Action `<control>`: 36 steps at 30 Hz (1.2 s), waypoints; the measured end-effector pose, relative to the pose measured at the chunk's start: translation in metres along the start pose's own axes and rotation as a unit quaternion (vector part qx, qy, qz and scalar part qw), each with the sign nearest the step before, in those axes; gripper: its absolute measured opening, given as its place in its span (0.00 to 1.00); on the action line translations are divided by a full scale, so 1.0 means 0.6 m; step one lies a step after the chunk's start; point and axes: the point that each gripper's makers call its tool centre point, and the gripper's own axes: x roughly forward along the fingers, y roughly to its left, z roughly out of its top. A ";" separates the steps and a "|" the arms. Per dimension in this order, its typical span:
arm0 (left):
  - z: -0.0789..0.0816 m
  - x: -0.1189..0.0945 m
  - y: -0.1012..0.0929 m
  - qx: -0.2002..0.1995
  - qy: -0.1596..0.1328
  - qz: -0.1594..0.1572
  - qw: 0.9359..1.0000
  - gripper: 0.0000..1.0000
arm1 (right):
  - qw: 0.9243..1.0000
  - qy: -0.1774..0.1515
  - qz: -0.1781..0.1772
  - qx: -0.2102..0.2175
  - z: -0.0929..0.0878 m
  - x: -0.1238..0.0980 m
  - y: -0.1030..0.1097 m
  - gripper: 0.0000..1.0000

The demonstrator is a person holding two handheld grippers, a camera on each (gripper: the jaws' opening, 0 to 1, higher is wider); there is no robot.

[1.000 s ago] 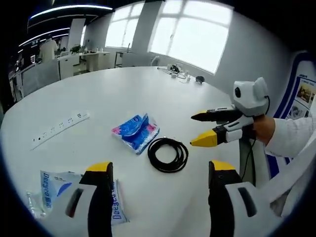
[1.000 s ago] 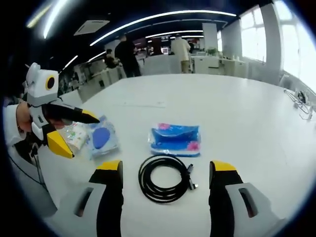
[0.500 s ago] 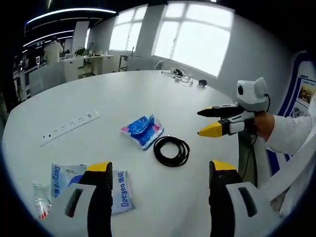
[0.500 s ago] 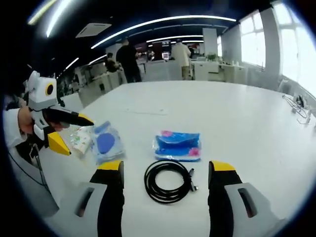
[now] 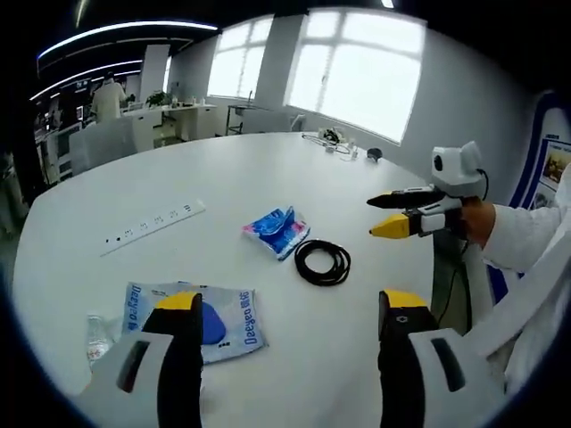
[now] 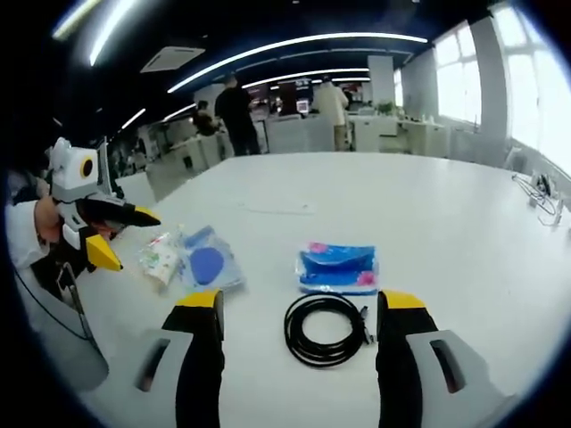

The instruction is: Arrange the tabletop items into an orderly group along one side of the table until the central work area is clear of visible clutter.

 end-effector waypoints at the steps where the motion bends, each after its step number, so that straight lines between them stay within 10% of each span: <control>1: -0.003 -0.005 0.003 -0.001 0.001 0.002 1.000 0.82 | 1.000 0.001 0.001 0.000 -0.001 0.000 0.005 0.68; 36: -0.069 -0.165 0.075 -0.006 0.002 0.035 0.999 0.82 | 0.999 0.025 0.045 0.009 -0.038 0.025 0.198 0.69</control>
